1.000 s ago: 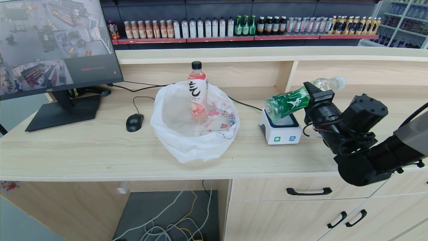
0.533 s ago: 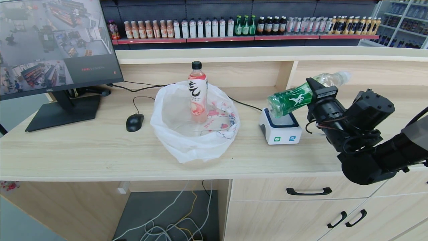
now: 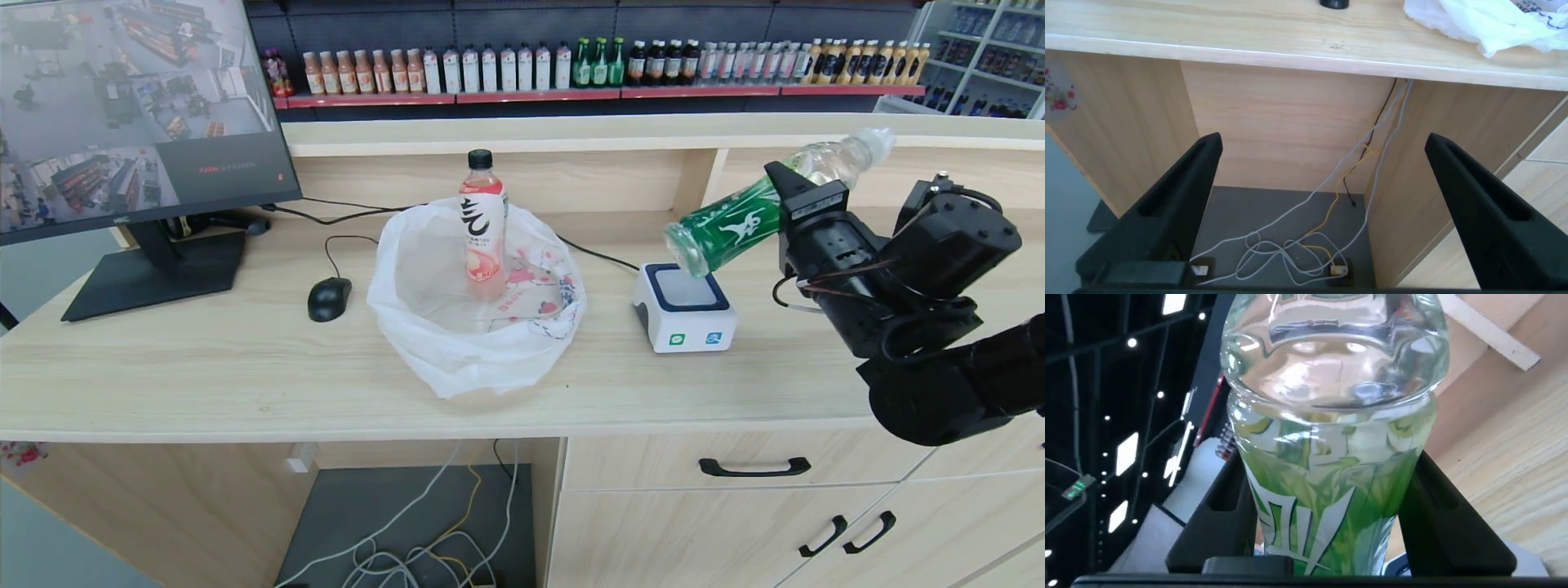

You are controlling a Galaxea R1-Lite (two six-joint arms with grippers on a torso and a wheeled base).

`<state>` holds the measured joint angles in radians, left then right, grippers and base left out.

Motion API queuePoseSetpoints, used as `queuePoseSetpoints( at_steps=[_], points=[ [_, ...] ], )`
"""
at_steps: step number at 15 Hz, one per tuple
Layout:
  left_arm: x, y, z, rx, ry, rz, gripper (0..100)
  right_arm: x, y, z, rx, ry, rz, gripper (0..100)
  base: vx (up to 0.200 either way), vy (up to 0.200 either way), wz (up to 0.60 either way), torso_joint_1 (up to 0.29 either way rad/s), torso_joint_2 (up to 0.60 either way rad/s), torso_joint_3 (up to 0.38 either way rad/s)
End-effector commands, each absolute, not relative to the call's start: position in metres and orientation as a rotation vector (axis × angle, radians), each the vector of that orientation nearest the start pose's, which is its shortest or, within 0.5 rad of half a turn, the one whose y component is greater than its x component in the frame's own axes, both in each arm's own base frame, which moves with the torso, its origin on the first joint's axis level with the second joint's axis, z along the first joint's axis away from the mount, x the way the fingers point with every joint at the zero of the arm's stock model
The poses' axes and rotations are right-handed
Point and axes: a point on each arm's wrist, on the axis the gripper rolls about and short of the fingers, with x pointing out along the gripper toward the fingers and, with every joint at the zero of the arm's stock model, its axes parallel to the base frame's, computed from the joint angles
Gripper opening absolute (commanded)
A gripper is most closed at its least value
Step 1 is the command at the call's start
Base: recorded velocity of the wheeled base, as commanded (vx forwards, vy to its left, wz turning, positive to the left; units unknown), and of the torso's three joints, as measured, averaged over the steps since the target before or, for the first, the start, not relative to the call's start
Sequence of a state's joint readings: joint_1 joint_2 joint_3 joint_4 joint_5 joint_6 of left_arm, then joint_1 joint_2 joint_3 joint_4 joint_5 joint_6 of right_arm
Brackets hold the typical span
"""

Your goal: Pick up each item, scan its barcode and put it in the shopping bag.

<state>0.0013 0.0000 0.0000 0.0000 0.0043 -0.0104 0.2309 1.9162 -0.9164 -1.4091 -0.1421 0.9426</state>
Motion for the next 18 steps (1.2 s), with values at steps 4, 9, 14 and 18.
queuePoseSetpoints(
  at_steps=[4, 9, 14, 18],
  points=[
    [-0.023, 0.0, 0.075, -0.011, 0.0, 0.006, 100, 0.296, 0.101, 0.265, 0.762, -0.417, 0.218, 0, 0.0, 0.0, 0.0, 0.0, 0.0, 0.0],
    [-0.023, 0.0, 0.075, -0.011, 0.0, 0.006, 100, 0.267, 0.108, 0.279, 0.447, -0.489, 0.274, 0, 0.0, 0.0, 0.0, 0.0, 0.0, 0.0],
    [-0.023, 0.0, 0.075, -0.011, 0.0, 0.006, 100, 0.245, 0.106, 0.288, 0.082, -0.604, 0.502, 0, 0.0, 0.0, 0.0, 0.0, 0.0, 0.0],
    [-0.023, 0.0, 0.075, -0.003, 0.0, 0.006, 100, 0.234, 0.107, 0.286, 0.061, -0.603, 0.555, 0, 0.0, 0.0, 0.0, 0.0, 0.0, 0.0]
  ],
)
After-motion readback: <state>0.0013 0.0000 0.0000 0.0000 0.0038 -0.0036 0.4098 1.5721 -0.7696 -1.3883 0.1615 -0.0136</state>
